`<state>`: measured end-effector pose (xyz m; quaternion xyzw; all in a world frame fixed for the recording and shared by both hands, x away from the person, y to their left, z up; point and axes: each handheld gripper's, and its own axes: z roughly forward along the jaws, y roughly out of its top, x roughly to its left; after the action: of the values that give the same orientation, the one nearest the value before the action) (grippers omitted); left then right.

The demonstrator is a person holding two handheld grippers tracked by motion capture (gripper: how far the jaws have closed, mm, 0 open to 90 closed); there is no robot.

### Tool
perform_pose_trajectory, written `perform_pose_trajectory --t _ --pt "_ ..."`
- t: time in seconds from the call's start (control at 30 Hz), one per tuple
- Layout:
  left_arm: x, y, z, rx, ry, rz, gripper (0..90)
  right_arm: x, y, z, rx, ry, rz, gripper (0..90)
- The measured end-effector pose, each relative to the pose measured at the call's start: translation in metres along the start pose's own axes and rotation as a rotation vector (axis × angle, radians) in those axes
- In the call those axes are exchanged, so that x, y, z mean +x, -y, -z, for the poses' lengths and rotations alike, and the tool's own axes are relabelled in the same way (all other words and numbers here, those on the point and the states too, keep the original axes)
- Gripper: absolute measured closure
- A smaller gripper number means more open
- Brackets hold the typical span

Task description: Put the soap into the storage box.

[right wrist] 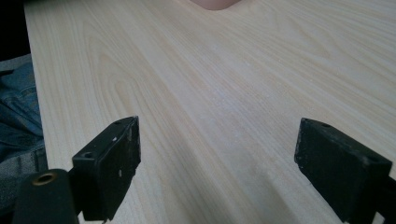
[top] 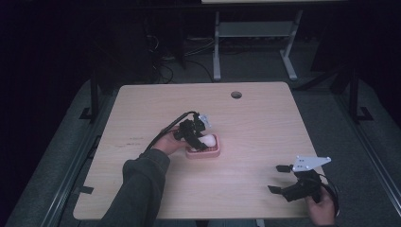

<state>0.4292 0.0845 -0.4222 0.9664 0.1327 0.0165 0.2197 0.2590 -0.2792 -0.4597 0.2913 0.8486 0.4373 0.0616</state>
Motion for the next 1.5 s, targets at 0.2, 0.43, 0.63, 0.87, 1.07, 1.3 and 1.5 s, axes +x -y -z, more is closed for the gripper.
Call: perform_pose_trajectory --t 0.2,0.43,0.63,0.87,1.07,1.3,1.5 --pt "-0.001 -0.001 -0.003 0.01 0.0 0.001 49.1 0.0 0.0 0.0 -0.001 0.0 0.0 14.1" --pt "-0.001 -0.001 -0.006 0.024 0.002 -0.005 49.1 0.0 0.0 0.0 0.001 0.0 0.003 14.1" --pt "-0.001 -0.001 -0.006 0.026 -0.004 -0.004 48.9 0.0 0.0 0.0 -0.001 0.001 0.0 14.2" --pt "-0.002 -0.002 -0.006 0.03 -0.013 -0.009 48.7 0.0 0.0 0.0 0.001 -0.001 0.004 14.2" --pt "-0.004 -0.003 -0.001 0.011 -0.027 -0.014 45.1 0.0 -0.001 -0.001 0.004 -0.003 0.006 14.1" --pt "-0.007 -0.002 0.006 0.003 -0.034 -0.02 44.2 -0.001 -0.001 -0.001 0.005 0.0 0.006 14.2" --pt "-0.01 -0.002 0.012 -0.002 -0.047 -0.028 43.3 -0.001 0.0 -0.001 0.001 0.005 0.002 14.2"
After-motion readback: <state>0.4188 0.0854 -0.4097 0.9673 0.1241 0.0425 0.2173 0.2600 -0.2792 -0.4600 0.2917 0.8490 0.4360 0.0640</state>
